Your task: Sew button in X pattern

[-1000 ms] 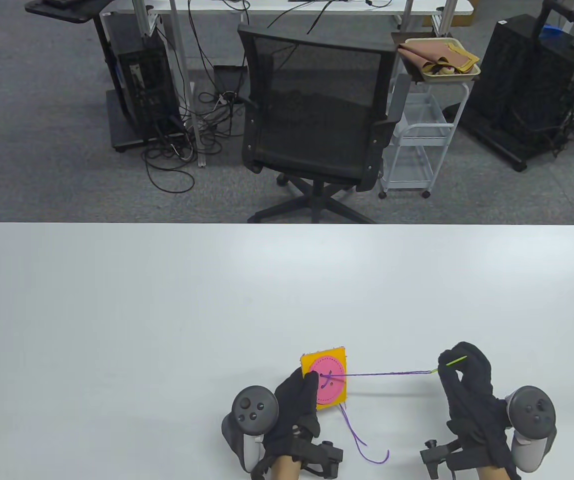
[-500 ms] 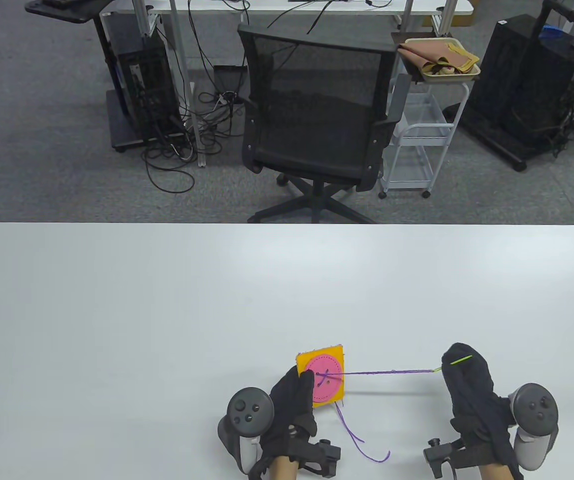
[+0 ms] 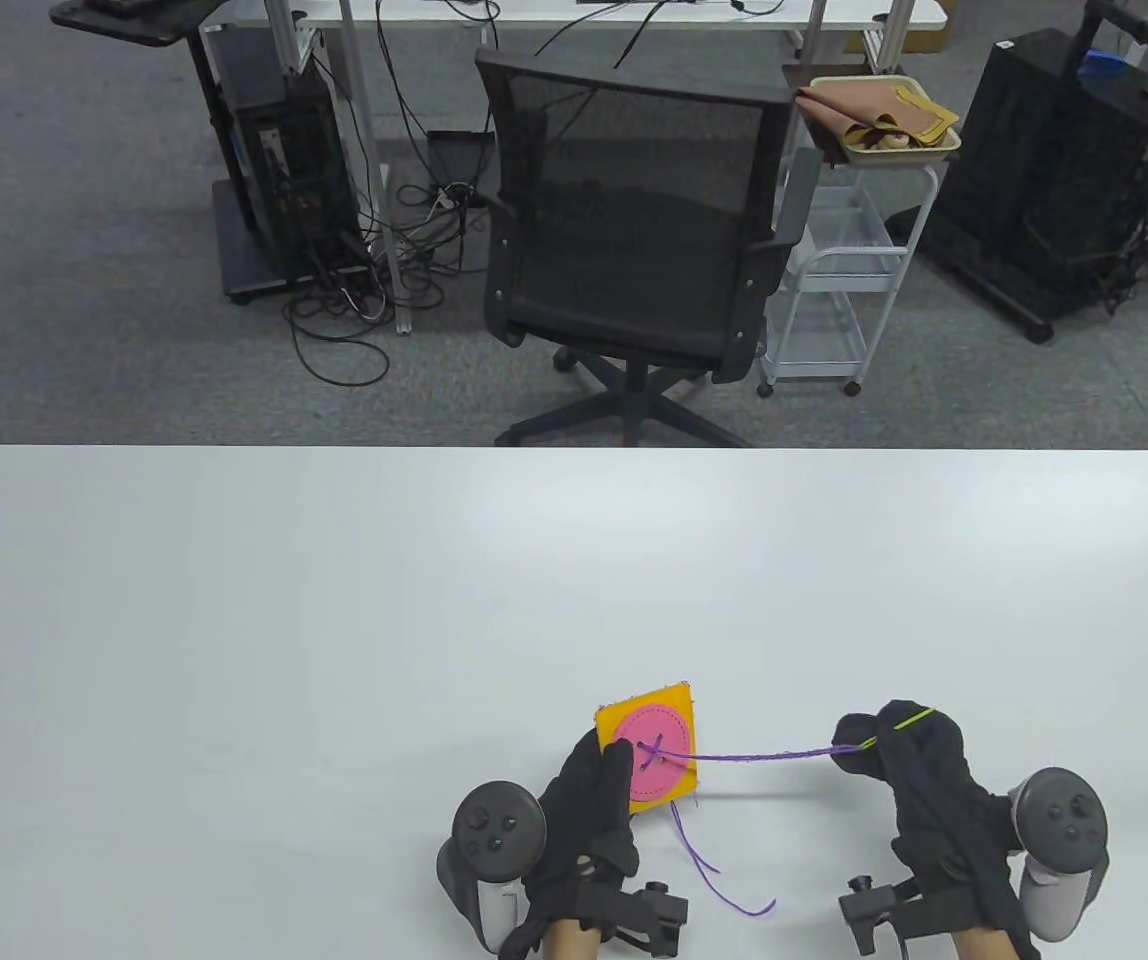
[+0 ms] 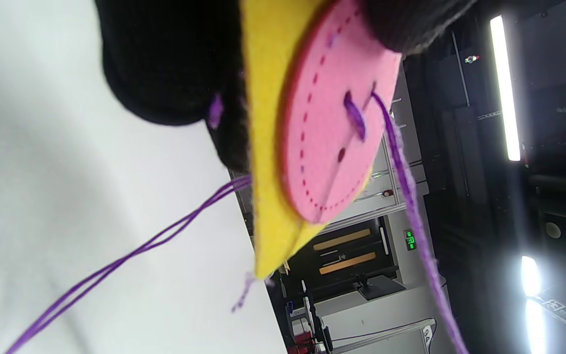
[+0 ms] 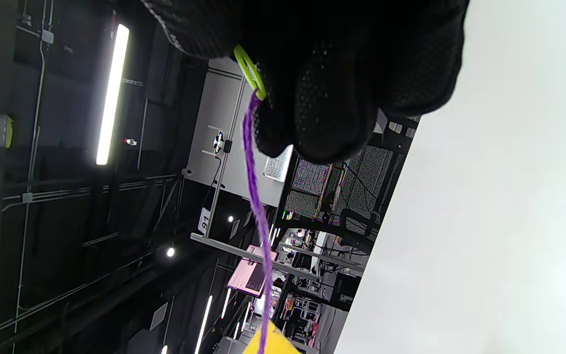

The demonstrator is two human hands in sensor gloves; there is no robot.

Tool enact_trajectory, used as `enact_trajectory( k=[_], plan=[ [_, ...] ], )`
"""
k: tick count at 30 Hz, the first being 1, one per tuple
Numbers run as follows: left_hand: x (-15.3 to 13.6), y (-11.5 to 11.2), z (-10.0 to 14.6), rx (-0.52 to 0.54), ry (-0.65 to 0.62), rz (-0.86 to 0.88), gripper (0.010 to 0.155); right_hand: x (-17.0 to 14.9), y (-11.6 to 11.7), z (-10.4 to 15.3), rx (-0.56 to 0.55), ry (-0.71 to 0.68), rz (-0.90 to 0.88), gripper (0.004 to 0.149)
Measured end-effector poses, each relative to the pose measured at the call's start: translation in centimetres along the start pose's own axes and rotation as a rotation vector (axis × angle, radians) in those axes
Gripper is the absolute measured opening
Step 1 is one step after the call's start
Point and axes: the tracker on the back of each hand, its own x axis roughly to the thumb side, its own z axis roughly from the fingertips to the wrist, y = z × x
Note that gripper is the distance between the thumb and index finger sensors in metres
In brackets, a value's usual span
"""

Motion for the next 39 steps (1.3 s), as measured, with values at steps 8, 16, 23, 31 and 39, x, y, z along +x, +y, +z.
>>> enact_trajectory(
  k=[8,16,23,31,39],
  plan=[
    [0.6,-1.0,0.3,-0.044,-0.040,0.013,0.046,0.6,1.8,0.5,0.039,-0.072,0.144,0.042],
    [1.1,-2.0,0.6,-0.092,-0.065,0.042,0.046,1.1,3.5,1.2,0.083,-0.151,0.271,0.038],
    [1.2,-2.5,0.8,-0.111,-0.074,0.024,0.046,1.4,5.0,1.9,0.125,-0.217,0.394,0.036],
    [1.6,-2.8,0.9,-0.112,-0.094,-0.019,0.046,1.6,5.7,2.4,0.124,-0.256,0.480,0.036],
    [2.3,-3.2,1.1,-0.110,-0.133,-0.152,0.046,1.9,6.6,2.9,0.117,-0.296,0.631,0.036]
  ],
)
